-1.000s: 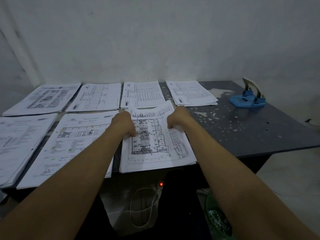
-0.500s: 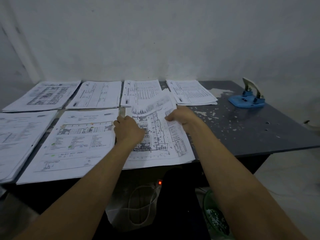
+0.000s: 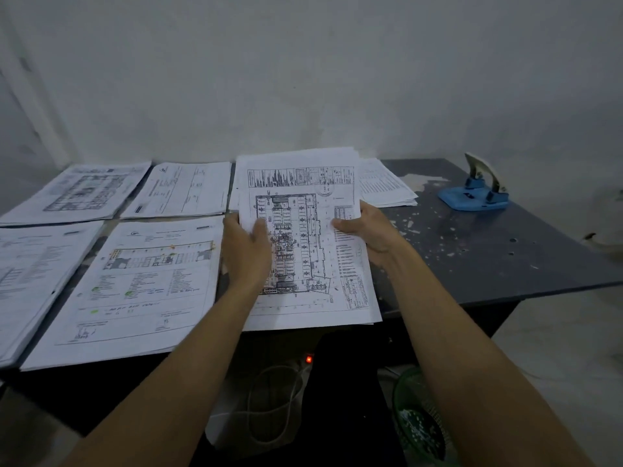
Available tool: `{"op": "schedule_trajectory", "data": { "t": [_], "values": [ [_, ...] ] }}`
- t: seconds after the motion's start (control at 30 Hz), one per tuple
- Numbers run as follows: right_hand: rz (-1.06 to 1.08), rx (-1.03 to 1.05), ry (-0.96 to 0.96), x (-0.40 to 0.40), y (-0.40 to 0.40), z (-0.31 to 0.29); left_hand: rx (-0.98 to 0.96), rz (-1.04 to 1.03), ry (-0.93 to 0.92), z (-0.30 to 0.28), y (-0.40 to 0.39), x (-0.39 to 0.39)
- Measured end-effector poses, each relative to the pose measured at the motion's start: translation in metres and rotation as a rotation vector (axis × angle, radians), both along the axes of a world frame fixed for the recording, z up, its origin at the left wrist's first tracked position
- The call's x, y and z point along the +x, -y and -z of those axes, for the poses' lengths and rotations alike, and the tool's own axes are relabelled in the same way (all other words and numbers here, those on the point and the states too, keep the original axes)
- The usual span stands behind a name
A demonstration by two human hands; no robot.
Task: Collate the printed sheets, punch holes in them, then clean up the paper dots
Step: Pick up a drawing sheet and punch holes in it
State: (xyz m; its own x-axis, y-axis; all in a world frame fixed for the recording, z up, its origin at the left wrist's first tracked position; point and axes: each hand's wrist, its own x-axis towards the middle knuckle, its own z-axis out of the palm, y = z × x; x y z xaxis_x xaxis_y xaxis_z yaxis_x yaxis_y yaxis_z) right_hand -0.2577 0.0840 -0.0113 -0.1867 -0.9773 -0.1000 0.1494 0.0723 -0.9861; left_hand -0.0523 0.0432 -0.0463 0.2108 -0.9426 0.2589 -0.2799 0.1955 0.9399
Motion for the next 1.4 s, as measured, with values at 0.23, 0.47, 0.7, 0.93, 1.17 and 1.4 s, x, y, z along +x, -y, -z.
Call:
{"op": "schedule_trajectory", "data": {
  "t": [0.23,0.47,0.7,0.93,1.17,1.4],
  "values": [
    [0.088,-0.144,-0.078,-0.001,0.000,-0.041,-0.153,0.102,-0.017,-0.044,0.016,0.005],
    [0.198,-0.369,-0.311,0.017,0.001,-0.094,-0.375,0.074,-0.024,-0.094,0.016,0.018],
    [0.232,-0.381,-0.325,0.032,-0.008,-0.070,-0.358,0.084,-0.009,-0.072,0.006,0.027],
    [0.281,-0.471,-0.342,0.035,-0.007,-0.083,-0.452,0.085,-0.037,-0.092,0.010,0.029],
    [0.256,-0.391,-0.345,0.036,-0.010,-0.072,-0.426,0.102,-0.051,-0.088,0.007,0.029],
    [0.271,-0.440,-0.354,0.036,-0.010,-0.070,-0.446,0.133,-0.101,-0.083,0.005,0.026]
  ]
}}
